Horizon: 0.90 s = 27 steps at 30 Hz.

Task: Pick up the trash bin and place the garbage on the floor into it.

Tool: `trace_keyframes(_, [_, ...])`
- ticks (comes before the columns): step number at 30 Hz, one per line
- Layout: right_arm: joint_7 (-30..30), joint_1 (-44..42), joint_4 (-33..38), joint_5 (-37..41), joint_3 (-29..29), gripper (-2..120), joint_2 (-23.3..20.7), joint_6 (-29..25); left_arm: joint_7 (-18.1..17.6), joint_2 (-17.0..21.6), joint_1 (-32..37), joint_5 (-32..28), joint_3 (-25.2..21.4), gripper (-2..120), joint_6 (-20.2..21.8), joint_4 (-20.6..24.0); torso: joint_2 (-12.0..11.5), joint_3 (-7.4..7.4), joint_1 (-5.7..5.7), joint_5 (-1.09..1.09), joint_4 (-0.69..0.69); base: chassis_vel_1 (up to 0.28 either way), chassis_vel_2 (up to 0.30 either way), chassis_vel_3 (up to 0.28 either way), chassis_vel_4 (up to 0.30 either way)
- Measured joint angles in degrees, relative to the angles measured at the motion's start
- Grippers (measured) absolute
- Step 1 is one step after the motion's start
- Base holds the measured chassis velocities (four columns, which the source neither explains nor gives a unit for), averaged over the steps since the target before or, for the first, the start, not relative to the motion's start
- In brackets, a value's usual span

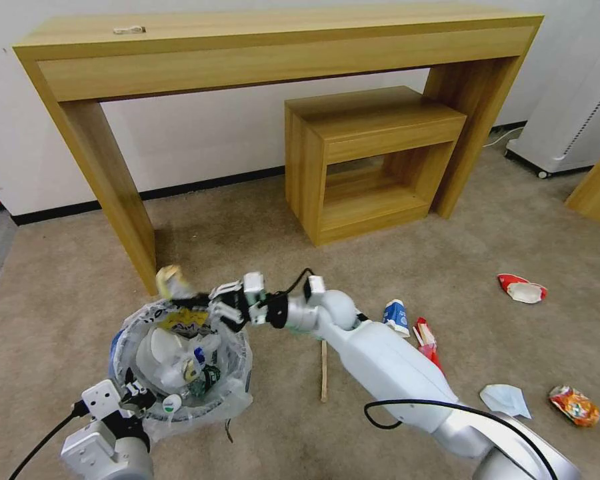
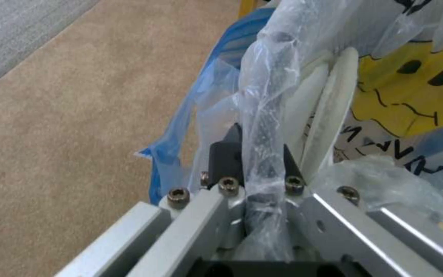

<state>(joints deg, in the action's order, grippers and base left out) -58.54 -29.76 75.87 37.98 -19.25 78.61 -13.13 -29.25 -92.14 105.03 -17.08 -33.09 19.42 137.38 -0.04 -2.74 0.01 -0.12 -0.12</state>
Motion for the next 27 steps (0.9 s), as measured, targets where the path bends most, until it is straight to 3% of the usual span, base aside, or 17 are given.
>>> trace_keyframes(6, [3.4,0.3,-0.6,-5.0,0.0,2,-0.1,-0.2,0.0,0.0,0.5,-0.1,0.1,0,0.0,1.1,0.0,0.0,0.0,0.01,0.0,0.0,0.0,0.0,0.0])
trace_keyframes(27, [4.6,-3.1,2.4,-9.1,3.3,80,-2.5,0.0,0.1,0.3,2.9,0.2,0.7,0,-0.2,4.4,0.0,0.0,0.0,0.01,-0.01,0.0,0.0,0.0,0.0])
